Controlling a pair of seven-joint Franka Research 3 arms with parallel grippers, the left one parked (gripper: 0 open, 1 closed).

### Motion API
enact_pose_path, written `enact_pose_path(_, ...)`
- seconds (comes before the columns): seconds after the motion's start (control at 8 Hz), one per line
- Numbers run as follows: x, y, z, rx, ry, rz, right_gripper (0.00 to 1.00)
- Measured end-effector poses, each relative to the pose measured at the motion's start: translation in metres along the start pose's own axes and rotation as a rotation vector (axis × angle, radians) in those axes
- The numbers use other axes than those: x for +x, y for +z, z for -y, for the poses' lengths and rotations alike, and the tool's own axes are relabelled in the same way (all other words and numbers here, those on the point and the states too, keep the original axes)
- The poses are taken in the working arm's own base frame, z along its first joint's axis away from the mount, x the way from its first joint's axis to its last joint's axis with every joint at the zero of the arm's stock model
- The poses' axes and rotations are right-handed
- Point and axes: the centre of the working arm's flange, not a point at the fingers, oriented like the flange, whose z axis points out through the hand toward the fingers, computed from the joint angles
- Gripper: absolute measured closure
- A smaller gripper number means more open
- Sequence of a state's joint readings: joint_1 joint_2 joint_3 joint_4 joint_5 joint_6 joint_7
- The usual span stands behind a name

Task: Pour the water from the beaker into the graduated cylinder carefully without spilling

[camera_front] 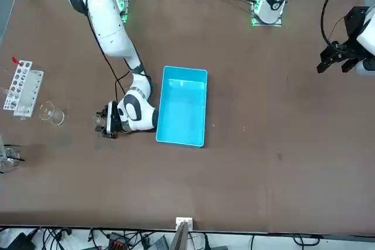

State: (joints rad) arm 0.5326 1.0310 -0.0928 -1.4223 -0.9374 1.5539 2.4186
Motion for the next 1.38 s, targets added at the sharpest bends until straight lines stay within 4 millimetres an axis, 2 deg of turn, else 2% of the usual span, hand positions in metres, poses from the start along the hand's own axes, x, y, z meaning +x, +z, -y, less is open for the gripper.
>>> enact_pose_path(0.25, 0.011, 0.000, 0.001, -0.034, -0.061, -0.012, 0.40)
enact_pose_path(0.38, 0.028, 0.000, 0.006, -0.063, -0.079, 0.011, 0.40)
enact_pose_path(0.5, 0.061, 0.003, 0.017, -0.103, -0.074, 0.072, 0.40)
enact_pose_path(0.62, 0.110, 0.009, 0.029, -0.150, -0.068, 0.166, 0.40)
enact_pose_path(0.88, 0.206, 0.035, 0.042, -0.224, -0.062, 0.374, 0.40)
enact_pose_path(1.0, 0.244, 0.053, 0.044, -0.246, -0.062, 0.477, 0.40)
enact_pose_path(1.12, 0.273, 0.073, 0.045, -0.253, -0.069, 0.566, 0.40)
enact_pose_path(1.38, 0.310, 0.123, 0.044, -0.250, -0.121, 0.733, 0.40)
